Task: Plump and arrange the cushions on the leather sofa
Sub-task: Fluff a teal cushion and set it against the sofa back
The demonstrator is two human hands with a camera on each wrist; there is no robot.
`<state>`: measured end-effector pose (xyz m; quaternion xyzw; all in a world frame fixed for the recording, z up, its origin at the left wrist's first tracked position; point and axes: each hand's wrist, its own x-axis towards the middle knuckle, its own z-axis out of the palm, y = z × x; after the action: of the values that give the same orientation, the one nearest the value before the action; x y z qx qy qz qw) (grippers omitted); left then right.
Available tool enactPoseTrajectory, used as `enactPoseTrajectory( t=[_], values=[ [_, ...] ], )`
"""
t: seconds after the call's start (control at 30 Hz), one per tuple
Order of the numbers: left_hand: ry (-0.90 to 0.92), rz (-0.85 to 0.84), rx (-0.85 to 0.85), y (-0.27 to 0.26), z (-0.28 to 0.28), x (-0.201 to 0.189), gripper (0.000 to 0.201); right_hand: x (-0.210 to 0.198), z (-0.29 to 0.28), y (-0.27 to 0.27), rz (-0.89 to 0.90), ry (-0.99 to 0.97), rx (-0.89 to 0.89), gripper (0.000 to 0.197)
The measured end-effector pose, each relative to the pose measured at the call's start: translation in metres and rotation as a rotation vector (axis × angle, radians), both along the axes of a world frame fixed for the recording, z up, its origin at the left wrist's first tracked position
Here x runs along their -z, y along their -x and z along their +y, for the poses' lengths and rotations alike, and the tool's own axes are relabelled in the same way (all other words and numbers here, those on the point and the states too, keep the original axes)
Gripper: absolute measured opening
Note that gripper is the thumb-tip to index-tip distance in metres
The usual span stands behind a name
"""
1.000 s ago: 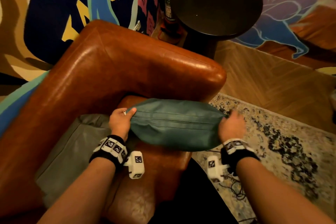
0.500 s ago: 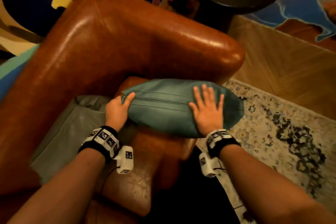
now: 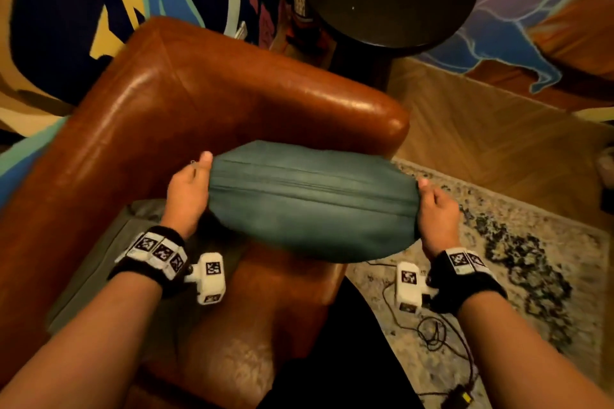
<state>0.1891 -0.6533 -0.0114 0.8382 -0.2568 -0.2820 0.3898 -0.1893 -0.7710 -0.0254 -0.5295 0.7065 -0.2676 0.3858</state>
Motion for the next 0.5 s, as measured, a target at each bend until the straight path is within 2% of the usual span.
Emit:
enactPoseTrajectory(
  t=[0.07, 0.17, 0.23, 0.3, 0.4, 0.47, 0.5],
  values=[
    [-0.004, -0.081, 0.009, 0.0, 0.002, -0.001, 0.056, -0.006, 0.003, 0.006, 0.043, -0.007, 0.036, 0.044],
    [0.004, -0.045, 0.036, 0.001, 0.0, -0.014, 0.053, -0.02, 0.014, 0.006, -0.006, 0.004, -0.069, 0.041],
    [-0.039, -0.042, 0.077, -0.004, 0.005, -0.02, 0.051, -0.02, 0.021, 0.023, -0.053, -0.026, -0.047, 0.044],
    [-0.099, -0.048, 0.056, -0.005, 0.013, -0.013, 0.052, -0.018, 0.027, 0.034, -0.017, -0.009, -0.004, 0.048],
    [-0.118, 0.054, -0.111, -0.003, 0.01, 0.006, 0.049, -0.038, 0.027, 0.01, -0.073, -0.001, 0.05, 0.038],
    [-0.213, 0.077, -0.103, -0.007, 0.015, 0.015, 0.036, -0.058, 0.03, -0.012, -0.159, 0.034, 0.047, 0.034],
    [-0.299, 0.012, -0.05, -0.01, 0.018, 0.013, 0.032, -0.066, 0.032, -0.027, -0.199, 0.078, 0.015, 0.032]
  ],
)
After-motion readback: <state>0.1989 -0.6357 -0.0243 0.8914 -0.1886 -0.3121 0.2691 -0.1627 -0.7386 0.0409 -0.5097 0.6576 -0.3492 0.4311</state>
